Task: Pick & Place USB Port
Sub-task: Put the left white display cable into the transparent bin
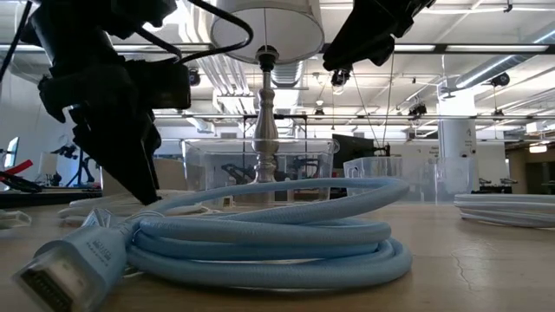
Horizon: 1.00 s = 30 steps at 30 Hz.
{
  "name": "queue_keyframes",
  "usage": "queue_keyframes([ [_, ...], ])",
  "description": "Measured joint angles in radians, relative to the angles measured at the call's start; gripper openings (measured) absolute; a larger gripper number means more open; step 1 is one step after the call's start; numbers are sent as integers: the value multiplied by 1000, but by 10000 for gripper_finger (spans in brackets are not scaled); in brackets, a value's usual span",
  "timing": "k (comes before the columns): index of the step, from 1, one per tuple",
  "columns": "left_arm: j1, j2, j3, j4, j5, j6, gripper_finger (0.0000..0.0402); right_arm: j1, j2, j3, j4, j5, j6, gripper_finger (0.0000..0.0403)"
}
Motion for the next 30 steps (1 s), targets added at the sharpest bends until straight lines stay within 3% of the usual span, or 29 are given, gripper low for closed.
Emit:
queue_keyframes([
  [9, -1, -10, 0, 49, 8, -19, 172, 0, 0, -1, 0, 0, 0, 84],
  [22, -1, 68, 2, 53, -53, -11, 167, 0, 0, -3, -1, 0, 0, 76],
  [26, -1, 69, 2, 58, -53, -9, 137, 0, 0, -3, 0, 0, 0, 81],
  [30, -1, 65, 1, 71, -50, -9, 82, 0, 0, -3, -1, 0, -1, 86],
])
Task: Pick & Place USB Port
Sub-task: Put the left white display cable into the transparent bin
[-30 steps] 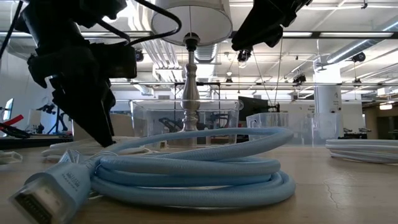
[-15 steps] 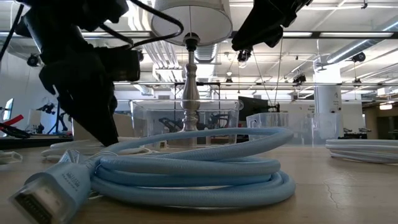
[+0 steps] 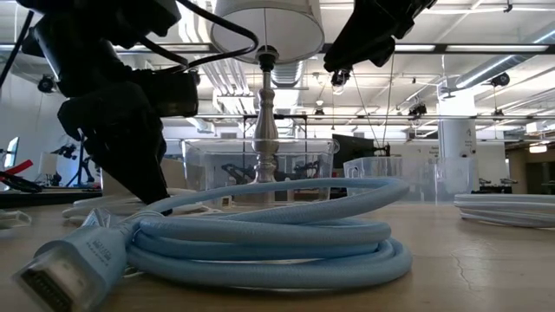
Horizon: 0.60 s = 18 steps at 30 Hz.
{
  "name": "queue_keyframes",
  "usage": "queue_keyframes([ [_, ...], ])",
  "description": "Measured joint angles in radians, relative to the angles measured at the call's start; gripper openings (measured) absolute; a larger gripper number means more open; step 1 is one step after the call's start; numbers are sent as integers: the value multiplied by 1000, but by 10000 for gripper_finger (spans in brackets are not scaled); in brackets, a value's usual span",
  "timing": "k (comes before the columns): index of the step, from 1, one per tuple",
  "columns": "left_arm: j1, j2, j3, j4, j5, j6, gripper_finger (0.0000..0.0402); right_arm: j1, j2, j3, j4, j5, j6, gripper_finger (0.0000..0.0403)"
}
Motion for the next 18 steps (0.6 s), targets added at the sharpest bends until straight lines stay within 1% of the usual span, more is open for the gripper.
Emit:
queue_keyframes([
  [4, -2, -2, -1, 20, 19, -1, 24, 0, 0, 0, 0, 0, -2, 89],
  [5, -6, -2, 3, 20, 20, 1, 19, 0, 0, 0, 0, 0, -2, 89],
  [9, -21, -12, 38, 21, 23, 32, 21, 0, 0, 0, 0, 0, -2, 85],
  [11, -27, -12, 63, -13, 24, 41, 25, 0, 0, 0, 0, 0, -2, 81],
  [14, -31, -12, 116, -121, 24, 38, 26, 0, 0, 0, 0, 0, -2, 75],
  [18, -41, -12, 233, -306, 25, 40, 23, 0, 0, 0, 0, 0, -2, 71],
])
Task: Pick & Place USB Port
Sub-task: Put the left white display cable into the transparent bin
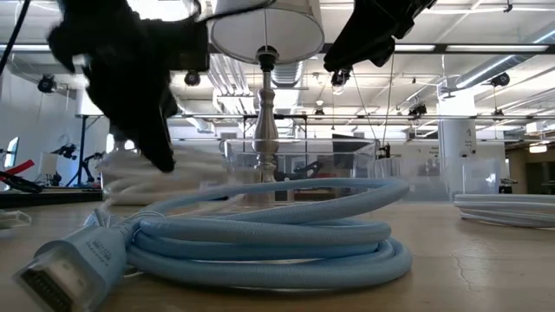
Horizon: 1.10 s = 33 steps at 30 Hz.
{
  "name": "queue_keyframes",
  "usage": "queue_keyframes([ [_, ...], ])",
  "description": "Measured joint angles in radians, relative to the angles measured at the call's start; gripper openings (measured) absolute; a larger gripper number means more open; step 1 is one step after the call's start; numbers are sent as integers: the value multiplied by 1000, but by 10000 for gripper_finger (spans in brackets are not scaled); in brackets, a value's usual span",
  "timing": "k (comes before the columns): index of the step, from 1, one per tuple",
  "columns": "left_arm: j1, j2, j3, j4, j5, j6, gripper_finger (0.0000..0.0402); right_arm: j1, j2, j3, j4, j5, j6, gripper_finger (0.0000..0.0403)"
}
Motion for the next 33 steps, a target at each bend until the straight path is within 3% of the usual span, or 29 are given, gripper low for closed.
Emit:
queue_keyframes([
  [7, -12, -1, 249, -204, 48, 149, 28, 0, 0, 0, -13, -2, -1, 75],
  [12, 5, -1, 433, -258, 190, 355, 28, 0, 0, 0, -39, -9, 2, 83],
  [18, 77, -3, 620, -316, 221, 560, 28, 0, 0, 0, -54, -9, 2, 90],
  [23, 194, -2, 634, -315, 302, 659, 27, 1, 0, -2, -60, -29, 21, 89],
  [29, 371, 13, 565, -303, 396, 669, 27, 16, 0, -7, -102, -213, 38, 77],
  [33, 470, 13, 517, -243, 498, 695, 26, 49, -6, -6, -195, -196, 93, 70],
])
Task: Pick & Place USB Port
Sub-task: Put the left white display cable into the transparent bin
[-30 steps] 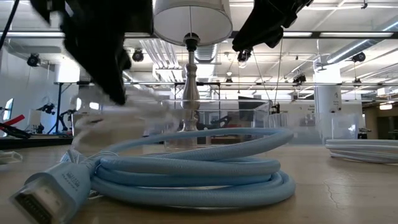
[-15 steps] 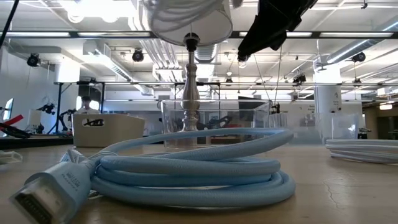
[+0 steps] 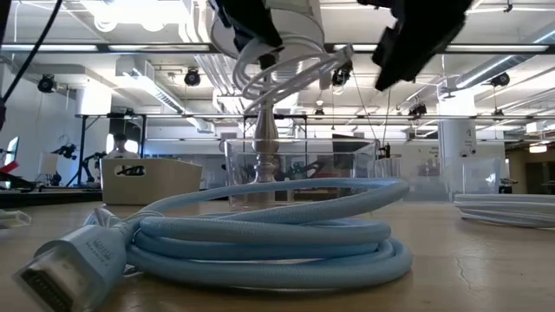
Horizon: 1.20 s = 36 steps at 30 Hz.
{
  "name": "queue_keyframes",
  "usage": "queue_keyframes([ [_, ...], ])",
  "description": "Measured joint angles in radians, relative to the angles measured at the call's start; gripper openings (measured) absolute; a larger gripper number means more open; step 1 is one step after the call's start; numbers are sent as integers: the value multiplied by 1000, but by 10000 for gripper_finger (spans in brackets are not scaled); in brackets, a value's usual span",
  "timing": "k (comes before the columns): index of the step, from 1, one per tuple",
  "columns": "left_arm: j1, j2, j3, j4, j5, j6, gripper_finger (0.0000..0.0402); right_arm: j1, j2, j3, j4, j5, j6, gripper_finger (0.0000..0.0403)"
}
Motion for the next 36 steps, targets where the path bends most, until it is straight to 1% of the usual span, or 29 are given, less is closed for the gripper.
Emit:
queue_keyframes([
  [3, 66, 0, -37, 61, 111, 2, 27, 28, -23, 0, -39, 64, 34, 68],
  [5, 101, 0, -65, 108, 166, -9, 28, 42, -36, 0, -58, 106, 53, 69],
  [8, 138, 0, -105, 137, 184, -19, 28, 59, -50, -2, -68, 145, 55, 73],
  [12, 178, 0, -154, 152, 199, -21, 28, 73, -58, -2, -68, 153, 55, 78],
  [18, 239, 0, -234, 232, 286, -62, 29, 76, -54, -6, -65, 154, 39, 75],
  [22, 266, -2, -290, 318, 299, -108, 30, 76, -53, -16, -64, 155, 40, 68],
  [27, 275, -2, -319, 362, 285, -115, 32, 76, -54, -25, -64, 155, 39, 66],
  [36, 275, 3, -326, 378, 258, -114, 73, 76, -54, -27, -64, 155, 39, 78],
])
